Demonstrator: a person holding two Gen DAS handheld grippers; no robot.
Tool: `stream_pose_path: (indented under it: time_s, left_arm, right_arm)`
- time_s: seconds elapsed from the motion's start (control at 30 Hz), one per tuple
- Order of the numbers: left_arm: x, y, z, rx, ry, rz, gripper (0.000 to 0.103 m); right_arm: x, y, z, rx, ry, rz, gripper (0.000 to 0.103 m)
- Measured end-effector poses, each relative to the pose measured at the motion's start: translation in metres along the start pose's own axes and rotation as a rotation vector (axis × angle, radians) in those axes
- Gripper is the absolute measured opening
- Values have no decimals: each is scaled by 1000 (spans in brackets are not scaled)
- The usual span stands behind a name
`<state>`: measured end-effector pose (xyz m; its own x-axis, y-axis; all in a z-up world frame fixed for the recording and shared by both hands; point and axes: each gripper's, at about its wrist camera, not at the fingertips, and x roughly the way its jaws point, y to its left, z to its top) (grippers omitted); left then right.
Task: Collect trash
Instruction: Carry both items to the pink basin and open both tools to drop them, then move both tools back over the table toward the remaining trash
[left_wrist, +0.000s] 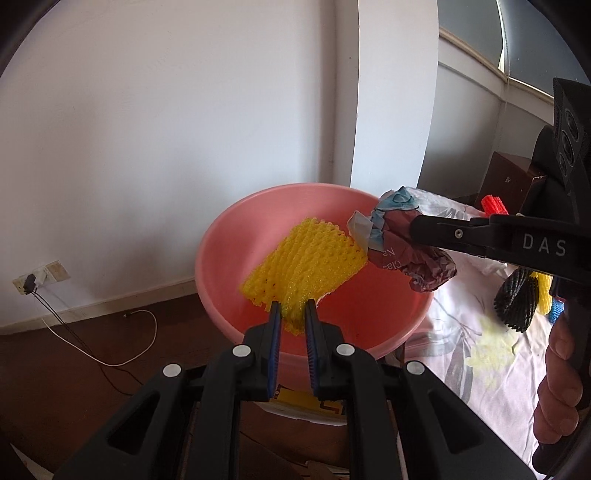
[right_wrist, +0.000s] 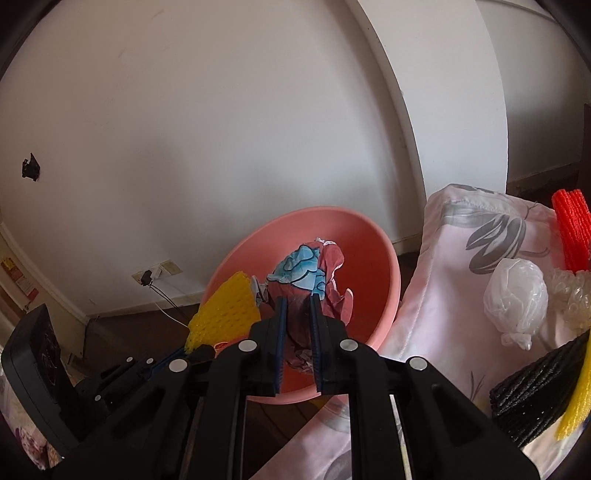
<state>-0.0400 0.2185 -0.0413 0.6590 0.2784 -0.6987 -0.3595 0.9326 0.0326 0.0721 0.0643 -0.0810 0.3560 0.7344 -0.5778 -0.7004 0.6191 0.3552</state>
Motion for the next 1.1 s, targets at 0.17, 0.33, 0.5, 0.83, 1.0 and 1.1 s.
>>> stream_pose_path:
  time_s: [0.17,0.33,0.5,0.83,1.0,1.1]
  left_arm:
    - [8,-3,-3,2,26,3,14]
    - [10,3,-7,-18,36,-4,20]
    - [6,4,-7,-38,20,-17,38]
    - [-11,5,-6,-56,-32,-39,42]
    - [-21,2,-6,-65,-59,-60,42]
    - [-28,-3,-7,-63,-73,-82,42]
  right_arm:
    - [9,2,-5,-10,21,-27,13]
    - [14,5,-6,-13,39,-31,13]
    - [19,8,-7,-13,61,-24,15]
    - [6,11,-12,-47,27,-35,30]
    - [-14,8,-20,-64,-1,-52,30]
    - [-29,9,-26,-68,-23,-65,30]
